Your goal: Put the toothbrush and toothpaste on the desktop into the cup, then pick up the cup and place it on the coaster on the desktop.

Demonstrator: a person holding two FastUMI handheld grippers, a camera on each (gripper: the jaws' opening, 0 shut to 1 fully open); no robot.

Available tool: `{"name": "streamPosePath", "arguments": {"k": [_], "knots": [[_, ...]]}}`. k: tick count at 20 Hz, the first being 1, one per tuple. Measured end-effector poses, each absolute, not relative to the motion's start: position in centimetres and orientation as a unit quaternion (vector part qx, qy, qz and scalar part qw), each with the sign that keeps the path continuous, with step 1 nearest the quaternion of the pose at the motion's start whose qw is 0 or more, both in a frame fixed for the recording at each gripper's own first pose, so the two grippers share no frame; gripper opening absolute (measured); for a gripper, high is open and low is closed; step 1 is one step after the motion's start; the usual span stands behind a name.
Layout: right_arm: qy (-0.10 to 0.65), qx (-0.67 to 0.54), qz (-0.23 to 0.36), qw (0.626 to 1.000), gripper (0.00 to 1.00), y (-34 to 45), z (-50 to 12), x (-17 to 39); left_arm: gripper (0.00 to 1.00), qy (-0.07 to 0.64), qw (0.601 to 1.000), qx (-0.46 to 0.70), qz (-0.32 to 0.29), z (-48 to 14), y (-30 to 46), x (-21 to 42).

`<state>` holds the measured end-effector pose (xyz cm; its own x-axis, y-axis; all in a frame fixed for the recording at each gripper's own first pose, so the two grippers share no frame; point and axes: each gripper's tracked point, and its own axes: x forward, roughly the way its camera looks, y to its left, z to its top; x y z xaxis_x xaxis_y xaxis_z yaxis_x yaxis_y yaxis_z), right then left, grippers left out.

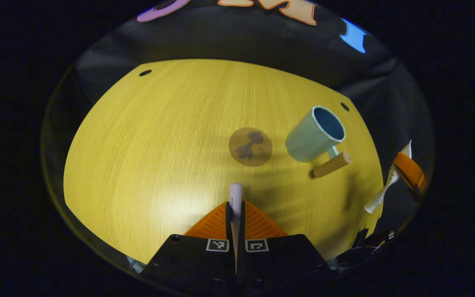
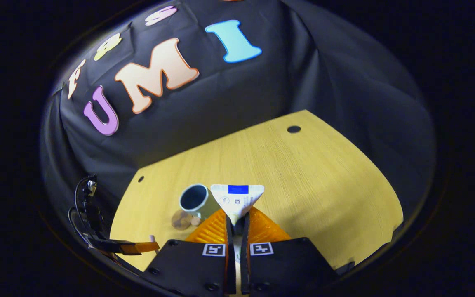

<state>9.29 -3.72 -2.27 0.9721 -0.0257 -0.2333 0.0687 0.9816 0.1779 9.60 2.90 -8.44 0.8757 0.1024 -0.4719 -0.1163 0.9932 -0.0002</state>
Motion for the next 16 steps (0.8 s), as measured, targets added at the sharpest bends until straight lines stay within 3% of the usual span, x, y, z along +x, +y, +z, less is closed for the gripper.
{"name": "streamPosePath", "arguments": {"k": [8, 16], "knots": [[0.004, 0.105, 0.050, 0.993, 0.07, 3.4, 4.3, 14.5, 0.00, 0.076, 0.997, 0.021, -0.024, 1.8, 3.0, 13.4], [-0.036, 0.088, 0.069, 0.993, 0.07, 7.1, 3.1, 18.6, 0.00, -0.046, 0.990, 0.070, -0.110, 8.4, 0.7, 16.0]]}}
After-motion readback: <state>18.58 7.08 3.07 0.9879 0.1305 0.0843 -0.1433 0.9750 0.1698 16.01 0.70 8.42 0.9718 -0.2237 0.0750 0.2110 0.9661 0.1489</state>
